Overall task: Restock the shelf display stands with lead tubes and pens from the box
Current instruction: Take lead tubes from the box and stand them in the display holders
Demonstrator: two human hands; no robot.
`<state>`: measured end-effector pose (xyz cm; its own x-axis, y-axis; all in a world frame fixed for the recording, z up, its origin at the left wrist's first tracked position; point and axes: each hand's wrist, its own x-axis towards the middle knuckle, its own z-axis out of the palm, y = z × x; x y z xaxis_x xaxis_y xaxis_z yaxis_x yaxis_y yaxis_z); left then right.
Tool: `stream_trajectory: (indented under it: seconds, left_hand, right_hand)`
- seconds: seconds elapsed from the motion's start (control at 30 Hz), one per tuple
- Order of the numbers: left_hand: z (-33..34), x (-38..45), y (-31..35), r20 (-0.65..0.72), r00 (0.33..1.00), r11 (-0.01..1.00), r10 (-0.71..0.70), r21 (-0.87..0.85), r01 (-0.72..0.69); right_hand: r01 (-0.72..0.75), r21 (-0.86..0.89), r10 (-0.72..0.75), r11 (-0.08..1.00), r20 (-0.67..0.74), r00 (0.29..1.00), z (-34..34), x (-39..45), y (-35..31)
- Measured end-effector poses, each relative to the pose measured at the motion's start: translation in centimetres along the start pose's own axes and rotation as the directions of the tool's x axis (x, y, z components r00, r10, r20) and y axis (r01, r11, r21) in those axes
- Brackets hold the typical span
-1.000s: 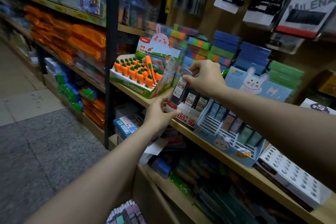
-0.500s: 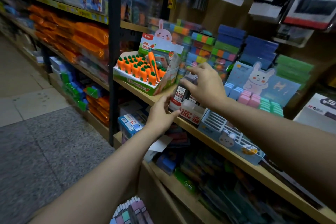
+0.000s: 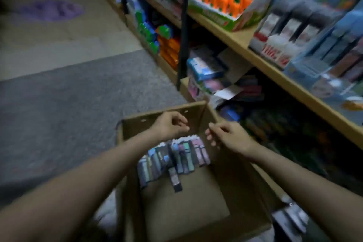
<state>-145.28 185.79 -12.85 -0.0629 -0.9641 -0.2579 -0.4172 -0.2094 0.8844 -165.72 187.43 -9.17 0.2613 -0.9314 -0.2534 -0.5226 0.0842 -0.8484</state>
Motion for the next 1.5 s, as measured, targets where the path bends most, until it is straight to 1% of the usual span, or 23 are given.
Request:
stream_trajectory:
  seconds: [0.03, 0.1, 0.13, 0.2, 0.23, 0.27, 0.37, 0.47, 0.53, 0.67, 0.77, 0.87, 0.97, 1.1, 1.2, 1.33, 1.4, 1.5]
  left_hand:
    - [0.6, -1.0, -2.6, -0.111, 0.987, 0.992, -0.113, -0.075, 0.105]
    - [2.6, -2.9, -6.9, -0.28, 0.904, 0.938, -0.322, -0.222, 0.266]
    - [3.7, -3.6, -8.7, -0.312, 0.852, 0.897, -0.421, -0.283, 0.34]
    - [6.3, -4.6, -11.3, -0.302, 0.734, 0.77, -0.608, -0.448, 0.453]
    - [7.5, -4.8, -12.3, -0.293, 0.691, 0.726, -0.661, -0.484, 0.49]
    - [8.6, -5.0, -13.1, -0.288, 0.673, 0.711, -0.681, -0.481, 0.514]
    - [10.9, -4.8, -14.3, -0.251, 0.636, 0.663, -0.73, -0.485, 0.57]
    - [12.2, -4.4, -15.5, -0.289, 0.595, 0.656, -0.75, -0.433, 0.618]
    - [12.8, -4.1, -15.9, -0.308, 0.59, 0.665, -0.746, -0.402, 0.63]
    - [13.4, -3.2, -16.5, -0.364, 0.595, 0.697, -0.717, -0.386, 0.604]
    - [13.5, -2.9, -16.6, -0.399, 0.588, 0.711, -0.703, -0.403, 0.576]
    - [13.3, -2.8, -16.6, -0.454, 0.556, 0.718, -0.696, -0.415, 0.559]
    - [12.8, -2.5, -16.6, -0.483, 0.552, 0.734, -0.679, -0.472, 0.489]
    - [11.6, -1.1, -16.5, -0.442, 0.578, 0.721, -0.686, -0.524, 0.454]
    - [10.5, 0.4, -16.1, -0.385, 0.575, 0.673, -0.721, -0.588, 0.45]
    - [9.7, 2.1, -15.3, -0.296, 0.614, 0.616, -0.732, -0.672, 0.411]
    - [9.6, 2.5, -15.1, -0.291, 0.627, 0.635, -0.723, -0.639, 0.435]
    - [9.5, 1.9, -15.9, -0.402, 0.612, 0.727, -0.681, -0.476, 0.495]
  right_hand:
    - [-0.034, -0.045, 0.035, 0.998, 0.025, 0.999, 1.4, 0.2, 1.6]
    - [-0.149, -0.01, 0.149, 0.989, 0.047, 0.988, 4.1, 0.7, 4.1]
    - [-0.193, 0.001, 0.193, 0.981, 0.043, 0.98, 5.2, 1.0, 5.2]
    - [-0.256, -0.047, 0.257, 0.966, 0.014, 0.966, 7.2, 1.9, 7.4]
    - [-0.277, -0.098, 0.279, 0.956, 0.005, 0.96, 8.0, 2.3, 8.3]
    - [-0.294, -0.144, 0.296, 0.945, -0.005, 0.955, 8.6, 2.6, 9.1]
    - [-0.307, -0.239, 0.307, 0.921, -0.041, 0.951, 9.7, 3.3, 11.0]
    - [-0.287, -0.315, 0.294, 0.905, -0.027, 0.955, 10.1, 4.0, 12.2]
    - [-0.268, -0.357, 0.283, 0.895, -0.01, 0.959, 10.3, 4.6, 12.9]
    - [-0.271, -0.401, 0.301, 0.875, 0.014, 0.954, 10.8, 5.8, 13.9]
    - [-0.268, -0.394, 0.296, 0.879, 0.01, 0.955, 11.3, 6.7, 14.4]
    - [-0.23, -0.419, 0.252, 0.878, -0.005, 0.968, 11.8, 7.8, 14.6]
    - [-0.195, -0.474, 0.218, 0.858, -0.007, 0.976, 12.3, 9.1, 14.6]
    - [-0.149, -0.571, 0.22, 0.807, 0.057, 0.974, 13.3, 10.3, 14.6]
    - [-0.147, -0.61, 0.245, 0.778, 0.079, 0.966, 13.6, 11.0, 14.9]
    - [-0.146, -0.637, 0.296, 0.757, 0.136, 0.945, 13.3, 12.0, 15.2]
    - [-0.149, -0.615, 0.313, 0.774, 0.169, 0.934, 13.1, 12.4, 15.2]
    - [-0.159, -0.543, 0.295, 0.824, 0.173, 0.94, 12.7, 12.5, 15.3]
